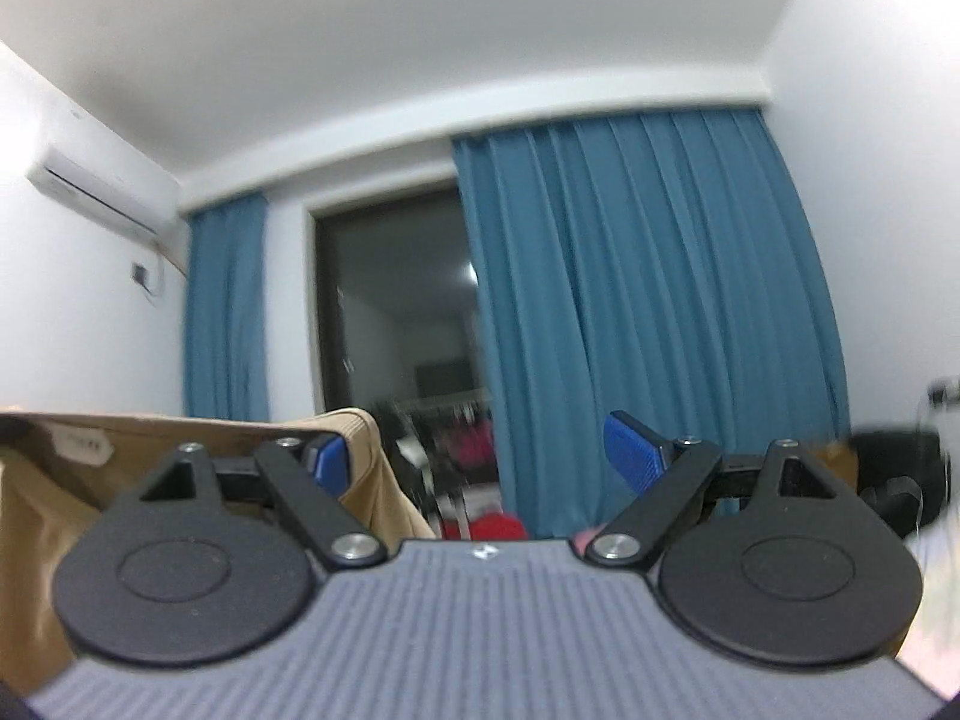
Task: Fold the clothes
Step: 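Lift the shirt high with both tools to hang it open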
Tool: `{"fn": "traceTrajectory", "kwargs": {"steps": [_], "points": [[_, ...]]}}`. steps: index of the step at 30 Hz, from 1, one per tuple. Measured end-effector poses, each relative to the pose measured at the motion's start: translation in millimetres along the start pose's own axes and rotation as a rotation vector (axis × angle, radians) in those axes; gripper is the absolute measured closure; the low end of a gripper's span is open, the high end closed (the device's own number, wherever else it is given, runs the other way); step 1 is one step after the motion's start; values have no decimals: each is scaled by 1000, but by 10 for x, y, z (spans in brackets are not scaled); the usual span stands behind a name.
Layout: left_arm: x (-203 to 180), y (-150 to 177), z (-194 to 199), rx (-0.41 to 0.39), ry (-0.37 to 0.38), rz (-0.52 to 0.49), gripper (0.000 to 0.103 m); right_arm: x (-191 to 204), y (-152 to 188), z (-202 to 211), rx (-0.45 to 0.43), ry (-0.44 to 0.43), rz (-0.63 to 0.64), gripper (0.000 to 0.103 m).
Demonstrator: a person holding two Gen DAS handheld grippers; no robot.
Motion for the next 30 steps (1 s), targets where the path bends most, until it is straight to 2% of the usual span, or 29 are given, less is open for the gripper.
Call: {"fn": "traceTrajectory", "kwargs": {"steps": [3, 6, 9, 12, 15, 22, 25, 30], "points": [[-88, -471, 58, -22, 32, -20, 49, 95, -557, 120, -59, -37, 58, 16], [-143, -734, 125, -6, 67, -15, 48, 88, -907, 224, -71, -67, 65, 16], [-190, -797, 179, 16, 86, -39, 46, 59, -1066, 329, -66, -89, 75, 16], [-188, -655, 170, 58, 103, -37, 45, -3, -977, 364, -35, -95, 76, 16], [-135, -279, 44, 136, 103, -19, 44, -89, -728, 307, 31, -88, 52, 16], [15, 1058, -700, 302, 73, -31, 40, -310, 359, -281, 217, -32, 48, 16], [31, 1727, -1066, 360, 61, -35, 39, -420, 935, -703, 282, 9, 34, 16], [180, 3304, -1756, 517, 40, -38, 38, -619, 2133, -1476, 417, 72, 24, 16]]}}
Point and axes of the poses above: each gripper's, at about its wrist camera, not at the fingertips, and z roughly against the way its jaws point, x to its left, y to its underside, the point moved 3 cm from there along -z, roughly the way its jaws point, and after that the axes turned 11 degrees about -x, right-handed, at the moved point
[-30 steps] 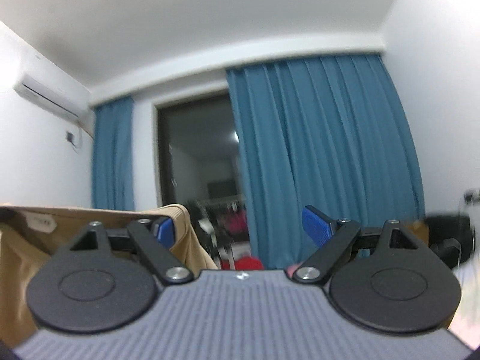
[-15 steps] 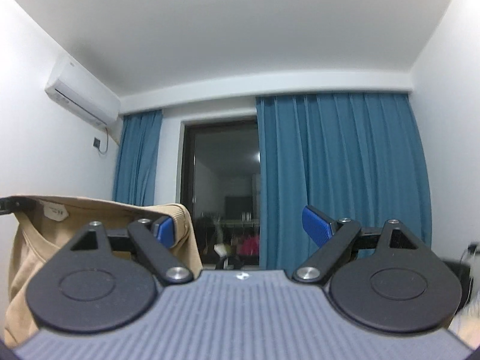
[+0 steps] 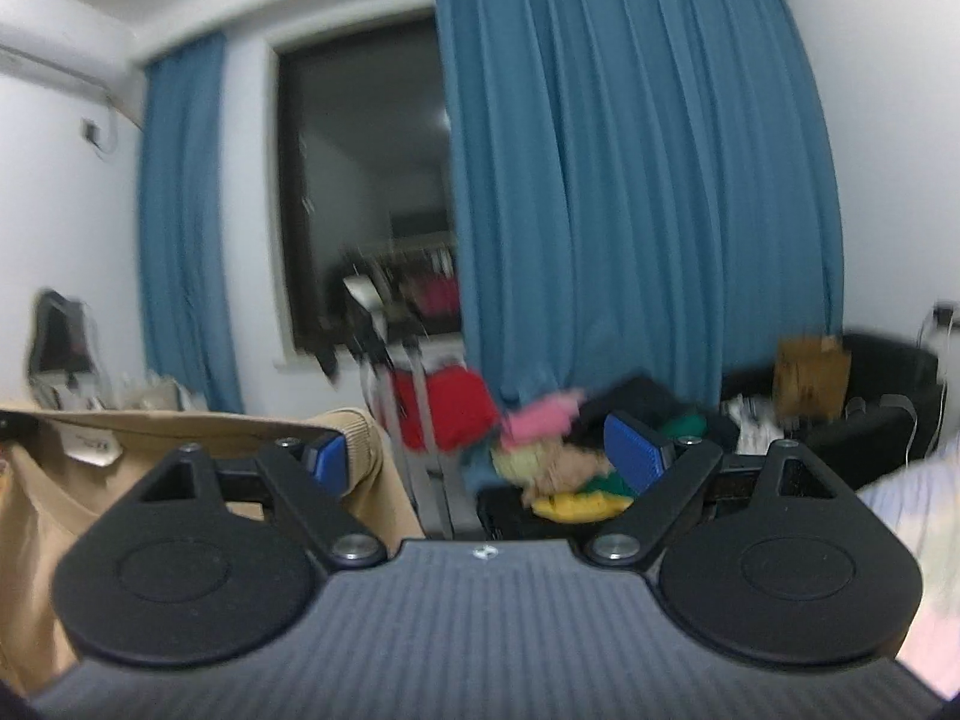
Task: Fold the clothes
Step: 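Lift the shirt high with both tools to hang it open, then lower the shirt onto the bed with both tools and release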
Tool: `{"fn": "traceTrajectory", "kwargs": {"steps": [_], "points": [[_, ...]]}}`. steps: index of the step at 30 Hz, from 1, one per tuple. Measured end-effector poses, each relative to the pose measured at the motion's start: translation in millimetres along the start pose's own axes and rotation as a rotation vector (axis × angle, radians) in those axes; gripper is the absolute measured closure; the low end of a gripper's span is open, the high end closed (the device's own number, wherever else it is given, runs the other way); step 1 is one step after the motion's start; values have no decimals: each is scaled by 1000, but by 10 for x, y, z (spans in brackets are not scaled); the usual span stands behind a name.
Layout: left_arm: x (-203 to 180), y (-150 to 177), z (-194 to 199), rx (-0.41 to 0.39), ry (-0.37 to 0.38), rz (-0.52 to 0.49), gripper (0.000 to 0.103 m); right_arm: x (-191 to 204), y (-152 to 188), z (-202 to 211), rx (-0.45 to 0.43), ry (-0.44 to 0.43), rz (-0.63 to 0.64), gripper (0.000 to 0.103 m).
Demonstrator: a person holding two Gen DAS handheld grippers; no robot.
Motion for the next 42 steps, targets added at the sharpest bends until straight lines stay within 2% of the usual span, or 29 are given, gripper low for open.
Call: {"fn": "traceTrajectory", "kwargs": {"steps": [7, 10, 12, 15, 17, 19, 21, 22, 26, 30, 36, 38, 42], "points": [[224, 1511, -1906, 231, -26, -1, 38, -110, 1525, -1688, 247, 29, 50, 17], [385, 2267, -2505, 373, -28, -34, 38, -128, 2220, -2294, 389, 20, 82, 17], [493, 2688, -2780, 478, -6, -60, 39, -104, 2562, -2646, 516, -10, 114, 17], [572, 3055, -3047, 625, 38, -143, 36, -6, 2933, -2915, 700, -89, 251, 17], [574, 3184, -3113, 693, 59, -209, 27, 81, 3132, -3032, 816, -163, 358, 17], [534, 3154, -3073, 709, 86, -234, 18, 234, 3159, -3038, 869, -253, 447, 17], [489, 3100, -3019, 717, 116, -251, 14, 391, 3164, -3036, 911, -338, 529, 17], [467, 3072, -2992, 721, 130, -260, 14, 451, 3141, -3028, 927, -372, 519, 17], [377, 2964, -2882, 737, 189, -295, 6, 544, 2848, -2899, 851, -369, 333, 17], [400, 2669, -2425, 608, 182, -222, 5, 542, 2490, -2453, 671, -282, 196, 17], [375, 2321, -1201, 444, 141, -113, 5, 384, 2129, -1265, 461, -177, 39, 17], [376, 2252, -729, 413, 120, -90, 5, 334, 2060, -845, 408, -155, 21, 17], [419, 2387, -169, 401, 76, -61, 5, 362, 1953, 60, 308, -126, 34, 17]]}}
Point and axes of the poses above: each gripper's, at about its wrist camera, not at the fingertips, and z roughly against the way its jaws point, x to its left, y to its underside, the point moved 3 cm from there along -z, roughly the way its jaws point, and after that the axes turned 11 degrees about -x, right-handed, at the moved point
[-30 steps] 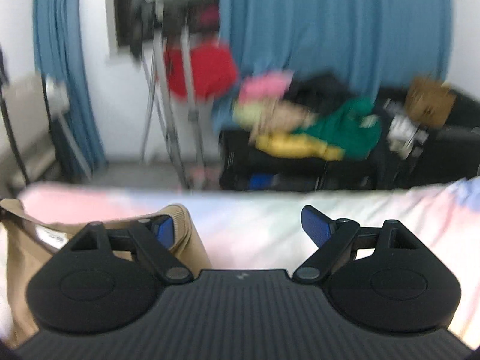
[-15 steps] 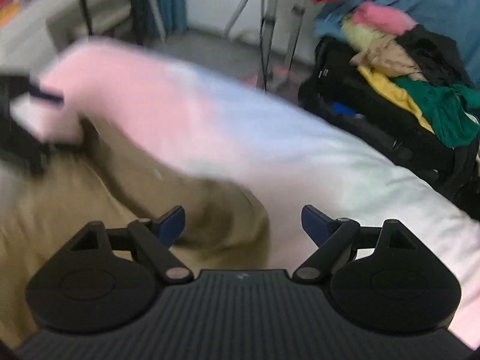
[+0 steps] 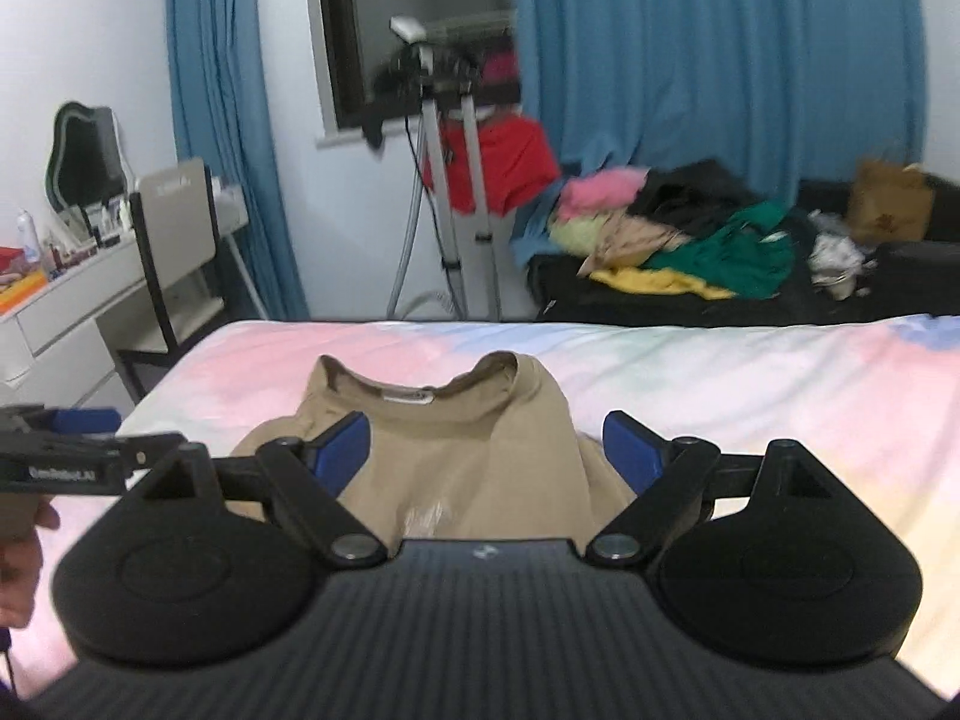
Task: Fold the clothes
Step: 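Lower the shirt onto the bed with both tools and release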
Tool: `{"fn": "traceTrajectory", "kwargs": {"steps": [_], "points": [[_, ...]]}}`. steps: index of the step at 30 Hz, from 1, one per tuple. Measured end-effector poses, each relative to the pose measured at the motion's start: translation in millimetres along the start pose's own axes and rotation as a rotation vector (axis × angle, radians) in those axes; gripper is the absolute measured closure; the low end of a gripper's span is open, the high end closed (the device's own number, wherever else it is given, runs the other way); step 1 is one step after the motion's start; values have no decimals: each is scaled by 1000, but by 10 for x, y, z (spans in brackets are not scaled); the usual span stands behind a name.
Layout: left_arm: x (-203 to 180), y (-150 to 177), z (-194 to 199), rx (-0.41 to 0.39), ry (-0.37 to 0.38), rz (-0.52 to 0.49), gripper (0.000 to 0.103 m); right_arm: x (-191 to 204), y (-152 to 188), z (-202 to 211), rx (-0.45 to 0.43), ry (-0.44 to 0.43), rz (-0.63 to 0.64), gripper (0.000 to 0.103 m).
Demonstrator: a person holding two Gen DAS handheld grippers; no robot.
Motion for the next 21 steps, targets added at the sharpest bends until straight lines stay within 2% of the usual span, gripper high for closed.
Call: {"fn": "traceTrajectory", "kwargs": {"steps": [4, 8, 13, 16, 19, 21], "points": [[-11, 350, 431, -9, -37, 35, 4, 104, 161, 716, -92, 14, 0, 17], [-22, 700, 863, -18, -74, 70, 4, 111, 384, 1089, -130, 10, -42, 17], [428, 965, 614, 35, -135, 305, 5, 31, 572, 1171, -137, 7, -91, 17], [741, 1131, 423, 26, -230, 426, 15, -104, 711, 1084, -136, 26, -135, 17], [992, 1249, 271, -4, -250, 554, 17, -296, 900, 904, -128, 43, -174, 17], [1067, 1134, 224, -17, -252, 541, 18, -390, 980, 765, -103, 59, -196, 17]]}}
Point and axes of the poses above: each gripper's, at about its wrist camera, not at the fingertips, and z roughly against the way its jaws point, x to its left, y to its underside, the point moved 3 cm from there along -z, roughly the way its jaws point, and after that the axes turned 11 degrees about -x, right-handed, at the moved point
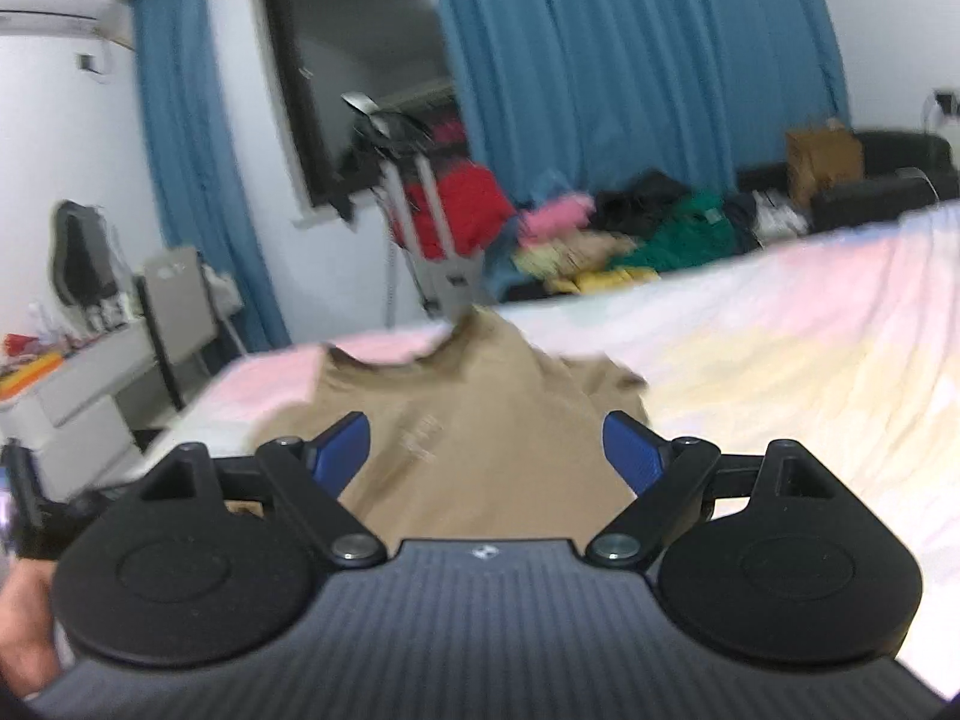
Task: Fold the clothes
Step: 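Lower the shirt onto the bed with both tools and release, then pinch the shirt hem with the left tool and pull it flat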
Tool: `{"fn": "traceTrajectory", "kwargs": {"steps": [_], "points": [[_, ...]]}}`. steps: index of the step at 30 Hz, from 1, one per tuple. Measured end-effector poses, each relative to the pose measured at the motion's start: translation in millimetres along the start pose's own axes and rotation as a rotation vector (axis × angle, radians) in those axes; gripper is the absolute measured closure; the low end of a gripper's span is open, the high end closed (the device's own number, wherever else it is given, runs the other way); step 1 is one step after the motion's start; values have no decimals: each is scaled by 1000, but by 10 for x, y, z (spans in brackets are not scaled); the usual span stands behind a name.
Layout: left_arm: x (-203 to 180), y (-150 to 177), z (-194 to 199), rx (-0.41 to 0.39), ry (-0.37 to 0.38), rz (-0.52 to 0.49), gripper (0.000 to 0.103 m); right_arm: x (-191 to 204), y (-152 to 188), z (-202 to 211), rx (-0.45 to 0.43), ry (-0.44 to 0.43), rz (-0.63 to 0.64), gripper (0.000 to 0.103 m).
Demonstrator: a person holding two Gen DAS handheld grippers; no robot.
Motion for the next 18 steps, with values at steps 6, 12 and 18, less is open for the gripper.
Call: {"fn": "traceTrajectory", "kwargs": {"steps": [6, 12, 18], "points": [[-94, -460, -134, -47, 5, -79, 81, -142, 119, -341, 40, 48, -38, 17], [-189, -920, -268, -93, 10, -158, 95, -38, 92, -447, 6, 80, 58, 17], [-348, -1509, -496, -155, -56, -251, 96, -133, 59, -498, -5, 134, 39, 17]]}}
Point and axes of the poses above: each gripper's, at about its wrist camera, not at the fingertips, and z roughly against the way its jaws point, x to its left, y to its underside, the point moved 3 cm from there along -z, roughly the way its jaws point, and after that the axes turned 11 degrees about -x, right-handed, at the moved point
